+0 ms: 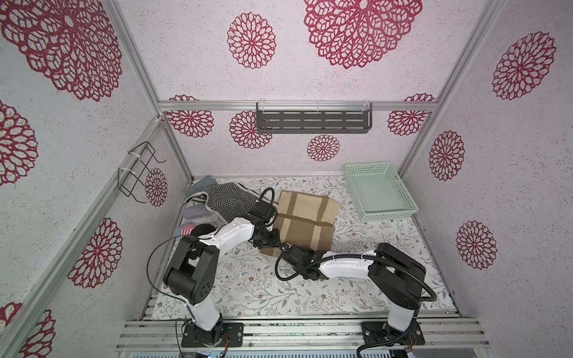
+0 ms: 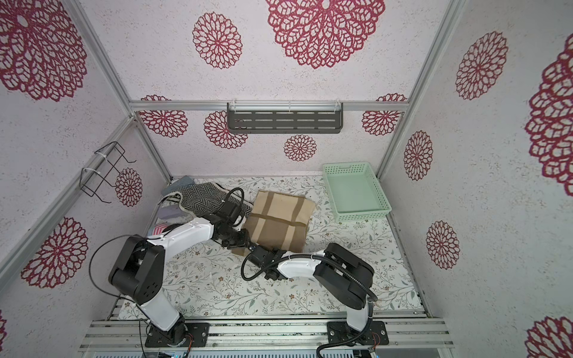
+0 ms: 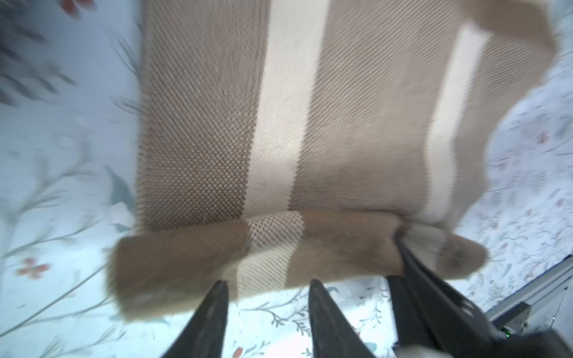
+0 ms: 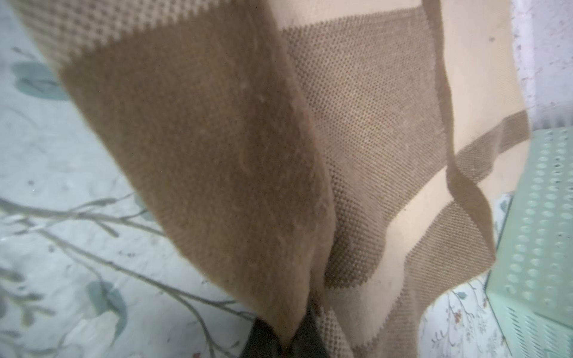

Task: Roll up the scarf and place it into the basket
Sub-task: Roll the scarf at the center of the board.

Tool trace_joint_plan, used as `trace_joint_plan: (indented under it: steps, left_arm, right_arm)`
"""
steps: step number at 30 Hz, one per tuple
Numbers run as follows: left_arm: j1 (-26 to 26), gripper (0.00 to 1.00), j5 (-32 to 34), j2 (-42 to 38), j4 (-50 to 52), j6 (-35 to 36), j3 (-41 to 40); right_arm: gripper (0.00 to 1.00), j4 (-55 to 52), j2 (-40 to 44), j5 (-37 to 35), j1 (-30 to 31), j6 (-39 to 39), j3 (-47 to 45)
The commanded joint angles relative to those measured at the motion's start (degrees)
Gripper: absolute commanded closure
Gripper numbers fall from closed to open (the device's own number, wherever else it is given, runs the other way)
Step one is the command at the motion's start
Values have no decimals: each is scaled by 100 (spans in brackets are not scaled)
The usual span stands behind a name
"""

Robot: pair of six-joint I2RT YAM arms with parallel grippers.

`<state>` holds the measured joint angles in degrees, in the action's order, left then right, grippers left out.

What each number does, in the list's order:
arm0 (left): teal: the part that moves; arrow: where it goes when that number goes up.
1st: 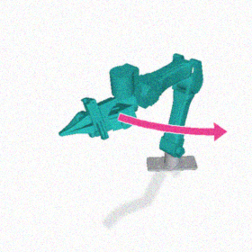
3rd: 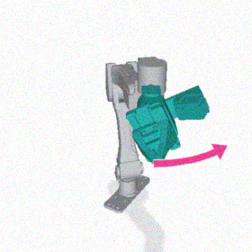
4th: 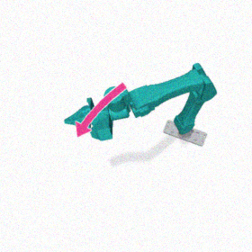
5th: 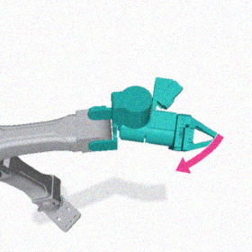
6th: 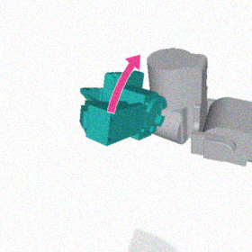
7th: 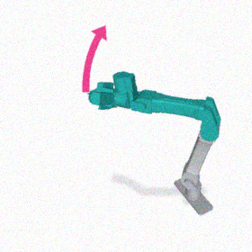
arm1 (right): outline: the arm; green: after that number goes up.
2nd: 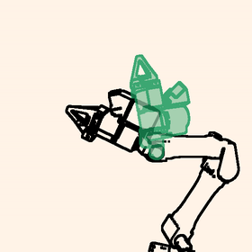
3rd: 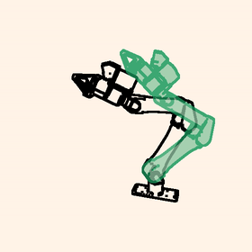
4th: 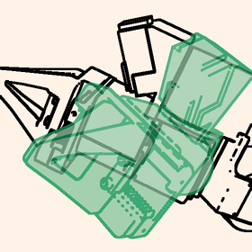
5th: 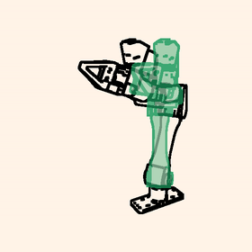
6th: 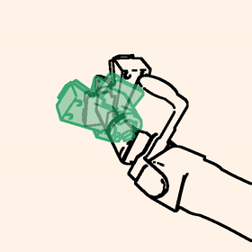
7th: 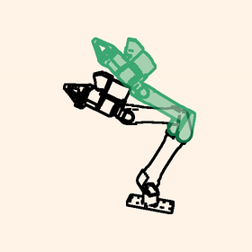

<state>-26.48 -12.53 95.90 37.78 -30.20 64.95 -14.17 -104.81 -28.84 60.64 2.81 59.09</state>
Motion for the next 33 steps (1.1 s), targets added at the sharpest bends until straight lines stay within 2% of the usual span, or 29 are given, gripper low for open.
trace_joint_plan:
  steps: [1, 5, 8, 12, 15, 21, 27, 33]
  left_arm:
    - [98, 43, 499, -702, 72, -111, -240]
    - [96, 30, 1038, -1353, 45, -124, -658]
    - [90, 20, 1244, -1737, -89, -250, -976]
    - [50, 19, 1210, -2114, -396, -383, -1331]
    - [-49, 21, 1273, -2312, -546, -454, -1521]
    - [-332, 32, 1179, -2121, -786, -573, -1584]
    - [-663, 44, 930, -1469, -1151, -453, -1266]
    - [-705, 53, 580, -802, -1636, -465, -912]
  right_arm:
    - [100, -746, 189, 1413, -145, -481, 330]
    - [100, -1542, -6, 3052, -469, -1391, 980]
    - [100, -1605, -35, 4240, -739, -1930, 1105]
    - [100, -1157, 66, 5617, -1193, -2526, 958]
    - [100, -808, 151, 6262, -1532, -2809, 831]
    - [100, -298, 65, 7132, -2116, -3137, 602]
    - [100, -346, -182, 7509, -2522, -3026, 628]
    - [100, -576, -629, 7856, -2747, -2764, 916]
